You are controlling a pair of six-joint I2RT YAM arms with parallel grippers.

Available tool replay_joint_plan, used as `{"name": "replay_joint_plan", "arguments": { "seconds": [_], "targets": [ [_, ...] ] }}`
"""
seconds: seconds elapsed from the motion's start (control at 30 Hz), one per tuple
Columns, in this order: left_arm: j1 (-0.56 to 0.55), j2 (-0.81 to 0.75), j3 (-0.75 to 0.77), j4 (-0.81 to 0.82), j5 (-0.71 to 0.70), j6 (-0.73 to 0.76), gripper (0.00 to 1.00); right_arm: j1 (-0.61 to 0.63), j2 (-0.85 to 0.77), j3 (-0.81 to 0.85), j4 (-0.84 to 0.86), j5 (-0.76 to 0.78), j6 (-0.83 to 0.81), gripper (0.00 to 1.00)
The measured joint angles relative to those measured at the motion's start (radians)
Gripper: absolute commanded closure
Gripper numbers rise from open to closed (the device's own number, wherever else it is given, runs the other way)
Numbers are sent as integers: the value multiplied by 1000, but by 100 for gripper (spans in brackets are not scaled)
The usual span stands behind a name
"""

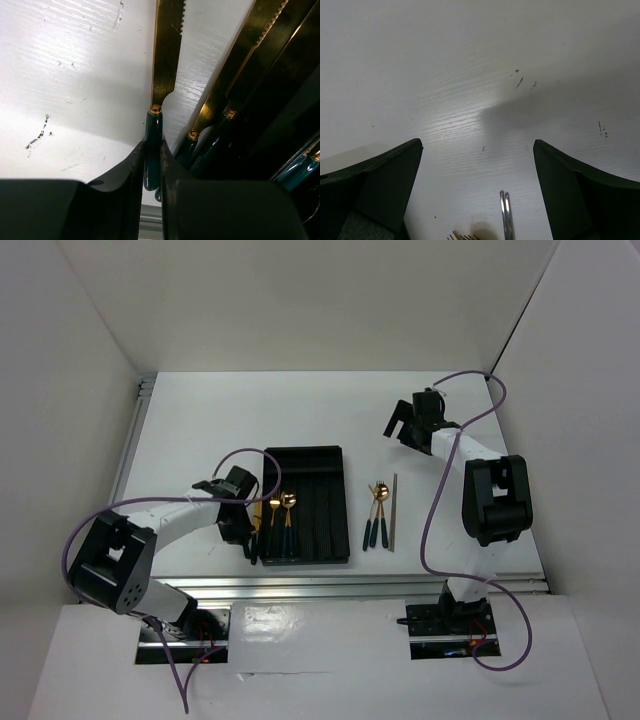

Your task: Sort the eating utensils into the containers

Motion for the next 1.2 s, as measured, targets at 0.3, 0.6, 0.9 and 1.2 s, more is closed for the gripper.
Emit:
{"name": "replay_joint_plan", "arguments": {
  "seconds": [0.3,0.6,0.9,1.2],
  "targets": [
    [0,-37,69,-116,-81,23,100,0,2,0,-3,-5,0,0],
    [0,-143,328,-161,-63,163,100,0,1,0,-3,-19,0,0],
    [-83,-80,332,-46,98,212,100,0,-27,-3,-31,-28,4,1],
    [-153,46,332,58,154,183,100,0,-195,-71,-45,-47,16,47]
  ]
}}
